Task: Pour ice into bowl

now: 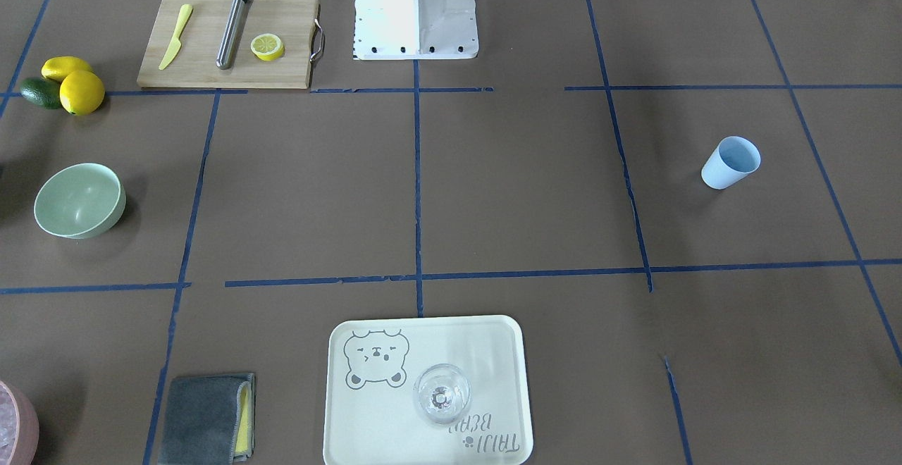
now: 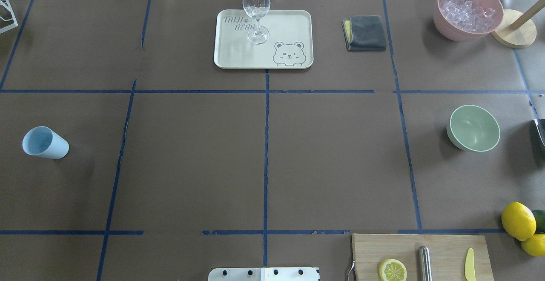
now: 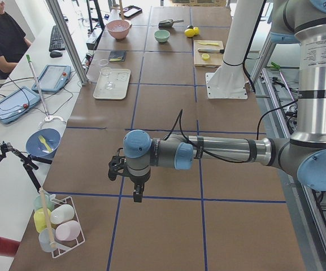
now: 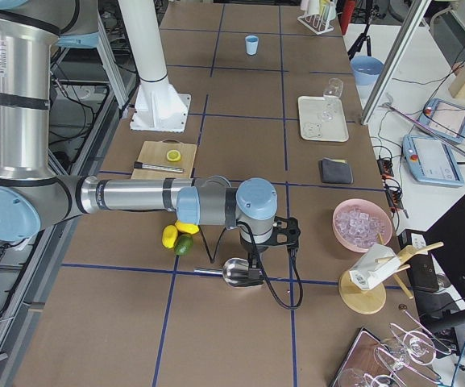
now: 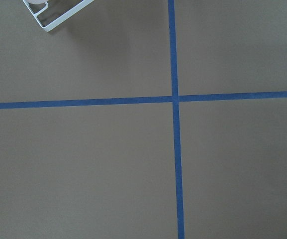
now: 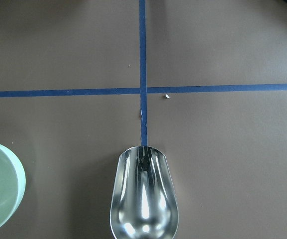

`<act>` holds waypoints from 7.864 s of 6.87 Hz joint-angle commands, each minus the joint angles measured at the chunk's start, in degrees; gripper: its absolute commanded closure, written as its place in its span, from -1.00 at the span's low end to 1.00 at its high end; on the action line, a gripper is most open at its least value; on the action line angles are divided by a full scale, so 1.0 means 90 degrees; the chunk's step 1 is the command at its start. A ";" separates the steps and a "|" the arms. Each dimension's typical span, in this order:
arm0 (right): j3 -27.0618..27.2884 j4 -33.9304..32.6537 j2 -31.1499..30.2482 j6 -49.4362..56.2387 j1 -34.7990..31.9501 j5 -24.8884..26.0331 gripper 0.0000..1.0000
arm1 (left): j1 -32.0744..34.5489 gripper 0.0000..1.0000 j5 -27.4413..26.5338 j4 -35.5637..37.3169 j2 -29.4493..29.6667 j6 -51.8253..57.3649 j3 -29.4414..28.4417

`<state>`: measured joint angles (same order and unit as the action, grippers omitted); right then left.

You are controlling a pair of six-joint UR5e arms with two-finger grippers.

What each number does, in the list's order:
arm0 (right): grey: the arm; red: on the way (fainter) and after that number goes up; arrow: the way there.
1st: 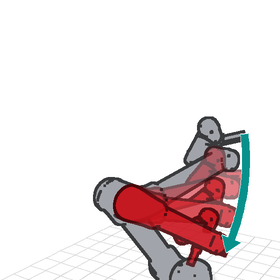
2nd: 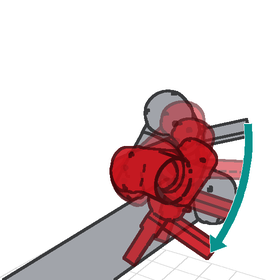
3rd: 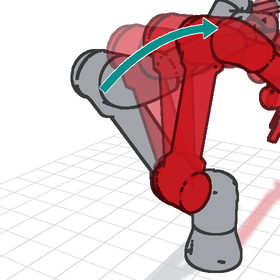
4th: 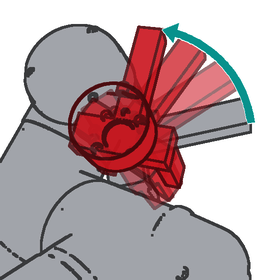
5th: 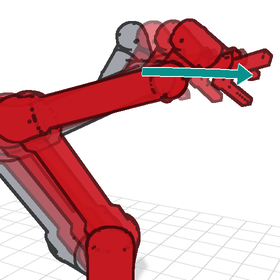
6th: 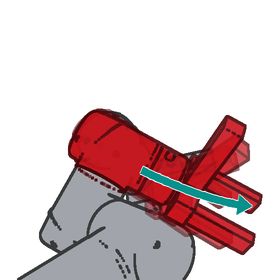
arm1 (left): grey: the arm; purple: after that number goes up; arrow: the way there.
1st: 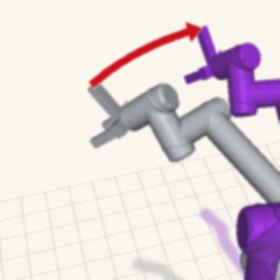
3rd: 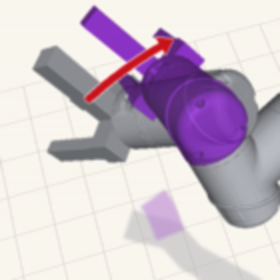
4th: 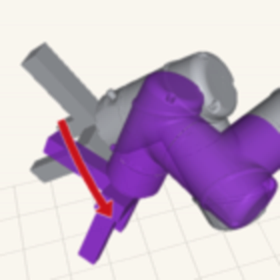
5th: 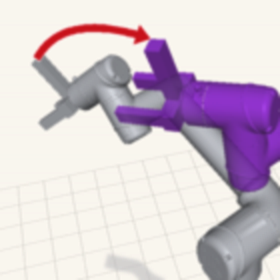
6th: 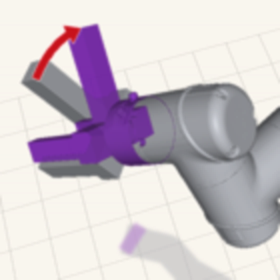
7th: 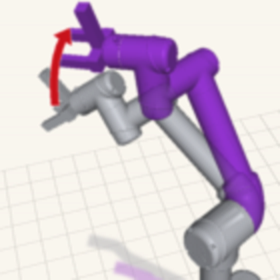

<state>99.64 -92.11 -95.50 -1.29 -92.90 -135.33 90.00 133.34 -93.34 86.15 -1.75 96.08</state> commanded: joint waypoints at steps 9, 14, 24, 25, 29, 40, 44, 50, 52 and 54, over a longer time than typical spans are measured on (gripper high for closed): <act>-0.0552 0.2130 0.0526 -0.2693 0.1726 -0.0540 -1.00 | -0.0699 -1.00 -0.0543 -0.0786 0.0353 -0.1321 0.2006; -0.1116 0.5678 -0.0326 -0.5099 0.3337 0.0533 -1.00 | -0.1601 -1.00 -0.1495 -0.4618 -0.1525 -0.3476 0.2245; -0.1111 0.5851 -0.0209 -0.5609 0.3538 0.0081 1.00 | -0.4185 -1.00 -0.4586 -0.6852 -0.2510 -0.5709 0.2245; -0.0946 0.5483 0.0052 -0.5628 0.3061 -0.0582 1.00 | -0.4557 -1.00 -0.5046 -0.7039 -0.2637 -0.5791 0.2245; 0.0373 0.2026 0.2450 -0.7135 0.3598 -0.0756 1.00 | -0.6293 -1.00 -0.6919 -0.7354 -0.2970 -0.6921 0.2196; 0.0306 0.1006 0.4889 -0.9573 0.6073 0.1335 1.00 | -0.9023 -1.00 -1.1308 -0.7295 -0.1613 -0.8673 -0.0460; 0.0199 0.1006 0.4947 -0.9603 0.6503 0.1881 1.00 | -0.9023 -1.00 -1.1408 -0.7305 -0.1069 -0.8663 -0.0849; -0.0660 0.1016 0.5748 -0.9905 0.7236 0.2634 1.00 | -0.8565 -1.00 -1.1340 -0.7324 -0.0920 -0.8614 -0.1232; -0.0719 0.1035 0.5768 -0.9906 0.7363 0.2799 1.00 | -0.8545 0.62 -1.1330 -0.7324 -0.0784 -0.8604 -0.1261; -0.1544 0.1055 0.6369 -0.9877 0.7616 0.3111 1.00 | -0.8118 1.00 -1.0826 -0.7576 -0.0880 -0.7578 -0.0777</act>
<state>90.29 -82.73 -41.46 -90.38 -25.68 -109.23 14.43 32.84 -159.98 78.78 -76.22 86.20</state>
